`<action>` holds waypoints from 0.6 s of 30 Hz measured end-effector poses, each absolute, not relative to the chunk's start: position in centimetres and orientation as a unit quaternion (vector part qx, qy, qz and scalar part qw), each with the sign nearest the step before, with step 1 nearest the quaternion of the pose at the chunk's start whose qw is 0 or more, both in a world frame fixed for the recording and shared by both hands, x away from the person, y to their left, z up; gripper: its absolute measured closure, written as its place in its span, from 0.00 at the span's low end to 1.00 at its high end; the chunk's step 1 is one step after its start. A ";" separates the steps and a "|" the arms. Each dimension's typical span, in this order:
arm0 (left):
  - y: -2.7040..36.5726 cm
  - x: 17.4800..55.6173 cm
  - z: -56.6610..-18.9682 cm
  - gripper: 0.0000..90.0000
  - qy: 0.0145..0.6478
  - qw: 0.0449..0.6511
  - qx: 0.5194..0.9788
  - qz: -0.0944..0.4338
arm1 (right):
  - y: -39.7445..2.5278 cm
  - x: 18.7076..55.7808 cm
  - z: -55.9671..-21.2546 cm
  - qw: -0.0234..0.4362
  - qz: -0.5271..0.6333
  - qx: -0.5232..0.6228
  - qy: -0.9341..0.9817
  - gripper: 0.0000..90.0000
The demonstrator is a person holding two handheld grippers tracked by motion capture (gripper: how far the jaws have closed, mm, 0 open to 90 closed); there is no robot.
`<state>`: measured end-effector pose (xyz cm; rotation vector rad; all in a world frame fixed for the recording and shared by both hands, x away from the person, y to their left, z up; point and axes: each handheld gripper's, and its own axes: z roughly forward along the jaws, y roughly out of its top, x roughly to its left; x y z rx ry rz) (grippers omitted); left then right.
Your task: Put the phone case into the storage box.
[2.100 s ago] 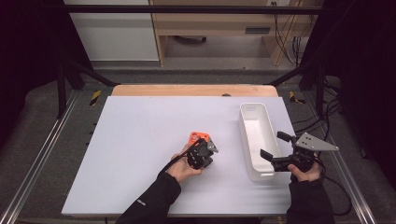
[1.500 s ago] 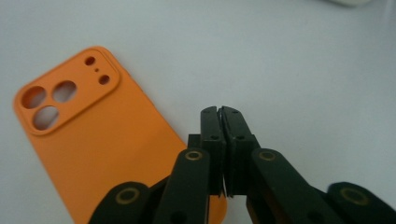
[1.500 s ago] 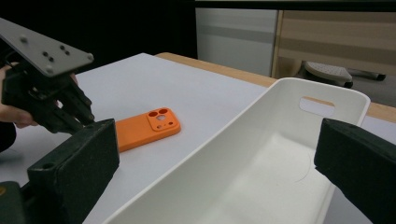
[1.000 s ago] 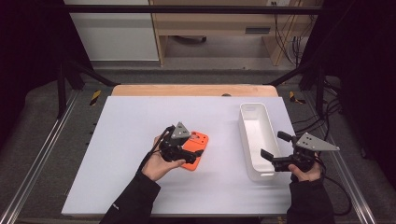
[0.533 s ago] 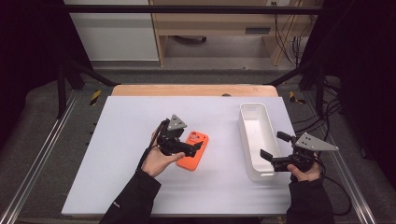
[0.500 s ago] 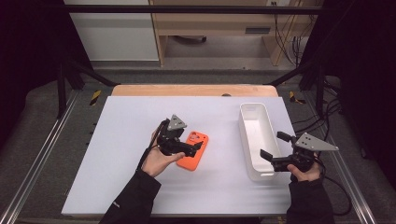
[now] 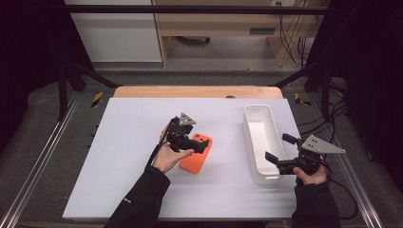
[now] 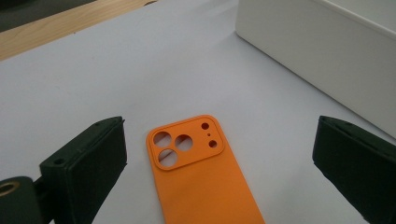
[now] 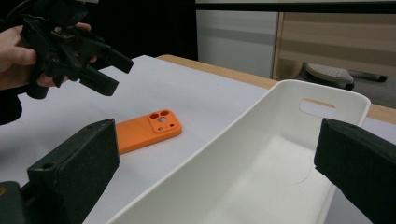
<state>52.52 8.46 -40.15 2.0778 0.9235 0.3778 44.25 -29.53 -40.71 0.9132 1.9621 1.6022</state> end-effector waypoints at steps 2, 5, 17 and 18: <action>8.4 52.8 -40.6 0.03 0.368 0.400 0.826 0.148 | -29.5 44.2 -40.7 0.222 0.581 0.331 0.710 0.01; 8.3 53.0 -40.9 0.03 0.375 0.391 0.827 0.150 | -29.5 44.2 -40.7 0.222 0.580 0.331 0.711 0.01; 7.4 53.6 -42.7 0.03 0.387 0.363 0.835 0.146 | -29.6 44.2 -40.7 0.223 0.582 0.331 0.709 0.01; 7.4 53.6 -42.7 0.03 0.387 0.363 0.835 0.146 | -29.6 44.2 -40.7 0.223 0.582 0.331 0.709 0.01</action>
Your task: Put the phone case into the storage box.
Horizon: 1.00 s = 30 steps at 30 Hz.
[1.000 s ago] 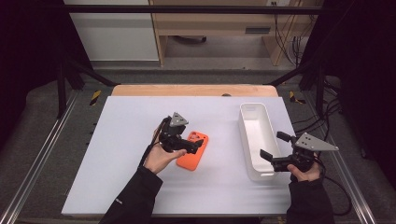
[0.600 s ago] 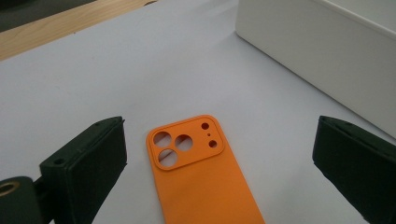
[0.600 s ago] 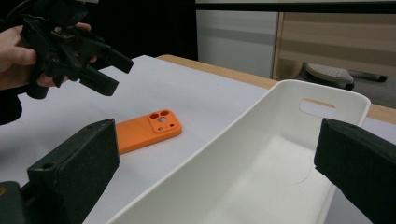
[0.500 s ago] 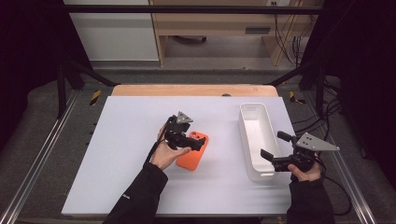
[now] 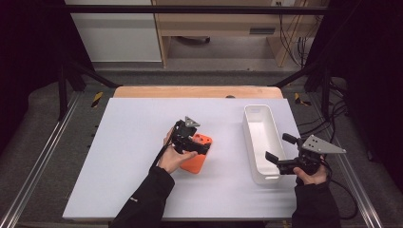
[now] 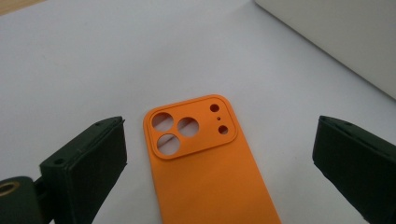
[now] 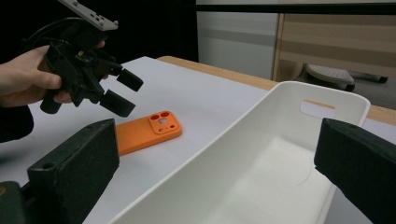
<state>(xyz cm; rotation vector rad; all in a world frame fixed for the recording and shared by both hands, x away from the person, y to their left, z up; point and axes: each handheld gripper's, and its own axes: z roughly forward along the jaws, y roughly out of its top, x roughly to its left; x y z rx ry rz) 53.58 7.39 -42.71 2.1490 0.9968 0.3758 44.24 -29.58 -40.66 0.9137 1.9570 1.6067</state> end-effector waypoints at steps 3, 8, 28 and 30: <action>7.2 53.6 -43.2 0.03 0.392 0.353 0.837 0.144 | -29.5 44.3 -40.7 0.222 0.580 0.330 0.711 0.01; 7.1 53.6 -44.3 0.03 0.399 0.342 0.839 0.140 | -29.5 44.2 -40.7 0.223 0.580 0.332 0.710 0.01; 6.1 53.8 -47.1 0.03 0.409 0.299 0.852 0.131 | -29.4 44.2 -40.7 0.224 0.579 0.331 0.711 0.01; 6.1 53.7 -47.3 0.04 0.410 0.295 0.852 0.134 | -29.4 44.2 -40.6 0.224 0.579 0.332 0.710 0.01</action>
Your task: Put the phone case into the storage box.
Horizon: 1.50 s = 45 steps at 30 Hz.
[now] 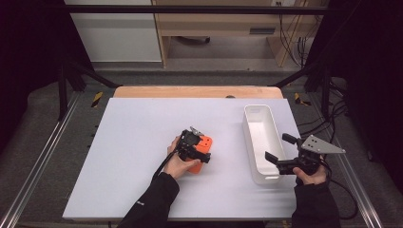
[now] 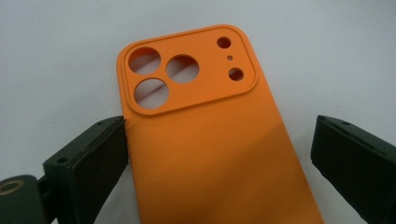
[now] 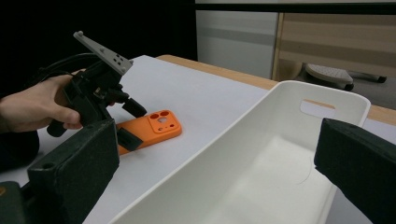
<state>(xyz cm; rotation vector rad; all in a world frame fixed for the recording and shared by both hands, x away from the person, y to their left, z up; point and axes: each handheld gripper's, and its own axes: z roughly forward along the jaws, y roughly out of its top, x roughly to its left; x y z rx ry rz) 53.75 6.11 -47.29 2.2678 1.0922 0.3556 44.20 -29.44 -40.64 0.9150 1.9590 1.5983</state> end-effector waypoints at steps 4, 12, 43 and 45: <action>6.2 53.6 -47.6 0.06 0.418 0.296 0.848 0.135 | -29.4 44.2 -40.7 0.224 0.579 0.330 0.711 0.01; 6.2 53.3 -47.8 0.09 0.428 0.297 0.840 0.150 | -29.3 44.2 -40.6 0.225 0.578 0.330 0.712 0.01; 6.9 52.9 -46.3 0.14 0.441 0.308 0.829 0.155 | -29.3 44.2 -40.6 0.223 0.579 0.329 0.712 0.01; 7.1 52.7 -45.9 0.14 0.437 0.315 0.828 0.154 | -29.3 44.2 -40.6 0.223 0.579 0.328 0.712 0.01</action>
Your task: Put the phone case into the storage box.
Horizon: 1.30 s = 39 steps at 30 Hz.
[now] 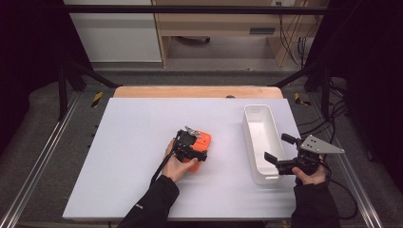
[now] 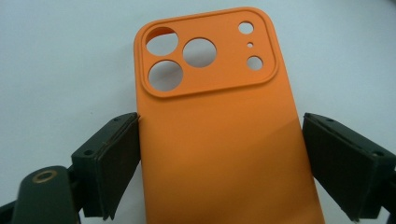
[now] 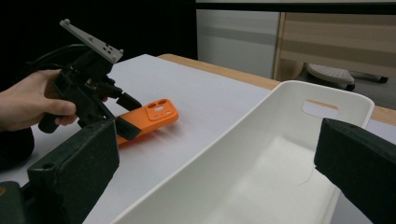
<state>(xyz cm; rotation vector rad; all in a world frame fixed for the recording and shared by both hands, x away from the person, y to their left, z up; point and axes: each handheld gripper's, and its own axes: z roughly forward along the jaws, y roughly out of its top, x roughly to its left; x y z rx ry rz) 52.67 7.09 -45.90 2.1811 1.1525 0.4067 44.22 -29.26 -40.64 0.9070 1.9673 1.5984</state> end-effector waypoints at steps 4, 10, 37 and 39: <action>7.5 52.3 -45.0 0.14 0.425 0.327 0.830 0.156 | -29.3 44.2 -40.6 0.223 0.579 0.328 0.712 0.01; 8.0 51.6 -43.4 0.14 0.412 0.340 0.829 0.166 | -29.2 44.2 -40.7 0.224 0.578 0.327 0.714 0.01; 12.2 48.5 -39.4 0.15 0.352 0.376 0.838 0.181 | -28.9 44.2 -40.6 0.225 0.575 0.322 0.718 0.01; 12.4 48.2 -39.3 0.15 0.344 0.375 0.842 0.180 | -28.9 44.2 -40.5 0.225 0.575 0.321 0.718 0.01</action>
